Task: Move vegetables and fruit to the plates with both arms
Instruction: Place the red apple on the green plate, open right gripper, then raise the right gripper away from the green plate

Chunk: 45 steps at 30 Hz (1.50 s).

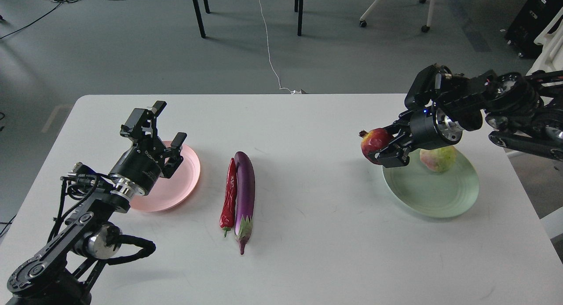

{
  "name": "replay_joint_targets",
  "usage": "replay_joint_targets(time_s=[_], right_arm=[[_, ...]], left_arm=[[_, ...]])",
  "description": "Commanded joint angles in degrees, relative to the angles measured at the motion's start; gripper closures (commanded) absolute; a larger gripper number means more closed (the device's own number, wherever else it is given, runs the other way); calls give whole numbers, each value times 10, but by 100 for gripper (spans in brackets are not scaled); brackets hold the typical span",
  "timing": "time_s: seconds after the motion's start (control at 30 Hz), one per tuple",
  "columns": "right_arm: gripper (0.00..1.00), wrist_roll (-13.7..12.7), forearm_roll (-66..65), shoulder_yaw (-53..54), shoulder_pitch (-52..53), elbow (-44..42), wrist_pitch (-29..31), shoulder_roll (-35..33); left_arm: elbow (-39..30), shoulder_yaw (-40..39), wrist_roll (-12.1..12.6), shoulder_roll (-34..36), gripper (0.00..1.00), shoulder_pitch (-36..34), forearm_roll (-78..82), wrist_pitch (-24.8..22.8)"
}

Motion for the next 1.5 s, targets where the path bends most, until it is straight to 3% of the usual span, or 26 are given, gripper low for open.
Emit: replay_joint_targets(time_s=[0.0, 0.27, 0.4, 0.47, 0.67, 0.8, 1.14, 1.47], right_arm=[[52, 0, -8, -2, -21, -1, -1, -37], [49, 0, -16, -2, -60, -1, -1, -62], [40, 0, -17, -1, -73, -3, -1, -62], [29, 0, -17, 0, -75, -3, -1, -61], [11, 0, -17, 2, -76, -4, -1, -62], [6, 0, -16, 8, -76, -3, -1, -63], [3, 0, 7, 113, -76, 24, -1, -100], [3, 0, 329, 308, -195, 69, -11, -99]], left_arm=[[-2, 0, 0, 1, 0, 0, 0, 0], [-2, 1, 1, 0, 0, 0, 0, 1], [-4, 2, 2, 0, 0, 0, 1, 1], [-4, 2, 2, 2, 0, 0, 1, 2], [-4, 2, 2, 3, 0, 0, 0, 2], [-5, 2, 2, 3, 0, 0, 1, 2], [-5, 2, 3, 10, 0, -3, 1, 1], [-10, -4, -1, 51, 0, -12, 0, 6]])
